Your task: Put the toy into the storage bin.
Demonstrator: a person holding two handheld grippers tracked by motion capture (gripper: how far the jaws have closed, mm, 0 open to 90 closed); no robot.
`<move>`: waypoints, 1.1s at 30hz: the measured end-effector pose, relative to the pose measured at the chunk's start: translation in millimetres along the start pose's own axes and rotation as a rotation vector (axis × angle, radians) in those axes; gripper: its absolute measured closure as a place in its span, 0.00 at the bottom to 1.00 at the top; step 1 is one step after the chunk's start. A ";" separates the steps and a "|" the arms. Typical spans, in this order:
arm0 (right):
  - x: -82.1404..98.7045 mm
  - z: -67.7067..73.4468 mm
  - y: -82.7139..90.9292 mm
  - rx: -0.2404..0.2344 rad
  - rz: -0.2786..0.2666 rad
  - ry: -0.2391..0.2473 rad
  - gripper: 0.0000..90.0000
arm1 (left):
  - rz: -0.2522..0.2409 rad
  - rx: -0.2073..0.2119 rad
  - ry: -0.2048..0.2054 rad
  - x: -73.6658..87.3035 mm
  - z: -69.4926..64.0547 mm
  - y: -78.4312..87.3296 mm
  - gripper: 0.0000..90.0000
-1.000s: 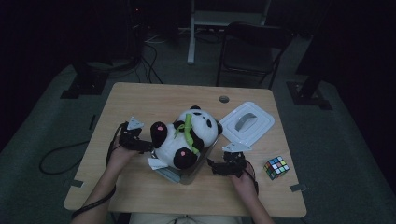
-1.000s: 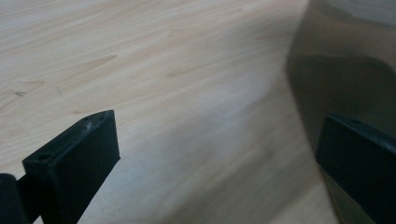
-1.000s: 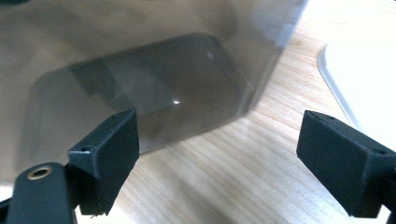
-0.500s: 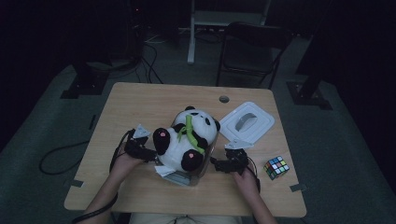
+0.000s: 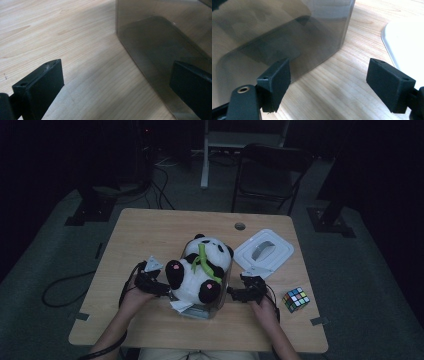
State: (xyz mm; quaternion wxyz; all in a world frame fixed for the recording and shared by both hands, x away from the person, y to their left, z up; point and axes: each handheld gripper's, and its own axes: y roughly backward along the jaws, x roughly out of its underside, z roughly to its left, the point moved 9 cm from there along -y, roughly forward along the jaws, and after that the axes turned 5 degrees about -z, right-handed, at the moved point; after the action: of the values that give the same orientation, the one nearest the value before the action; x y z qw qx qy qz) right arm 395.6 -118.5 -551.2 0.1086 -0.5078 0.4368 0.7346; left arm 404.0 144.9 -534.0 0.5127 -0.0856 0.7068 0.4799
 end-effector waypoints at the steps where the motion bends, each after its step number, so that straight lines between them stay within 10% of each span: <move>1: 0.0 0.0 0.0 0.000 0.000 0.000 0.21 | 0.000 0.000 0.000 0.0 0.0 0.0 0.00; 22: -0.2 -19.9 9.9 0.046 -0.010 -0.031 0.17 | -0.022 0.099 -0.073 -1.4 -22.3 -5.2 0.00; 33: -4.5 -23.5 34.7 0.105 -0.030 -0.126 0.13 | -0.002 0.130 0.010 -0.7 -14.5 8.2 0.01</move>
State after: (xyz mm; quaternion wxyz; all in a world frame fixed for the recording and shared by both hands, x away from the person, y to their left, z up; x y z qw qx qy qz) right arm 392.0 -155.5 -531.4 0.1734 -0.4605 0.4593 0.7395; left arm 390.0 137.9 -528.3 0.5140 -0.0552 0.7390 0.4321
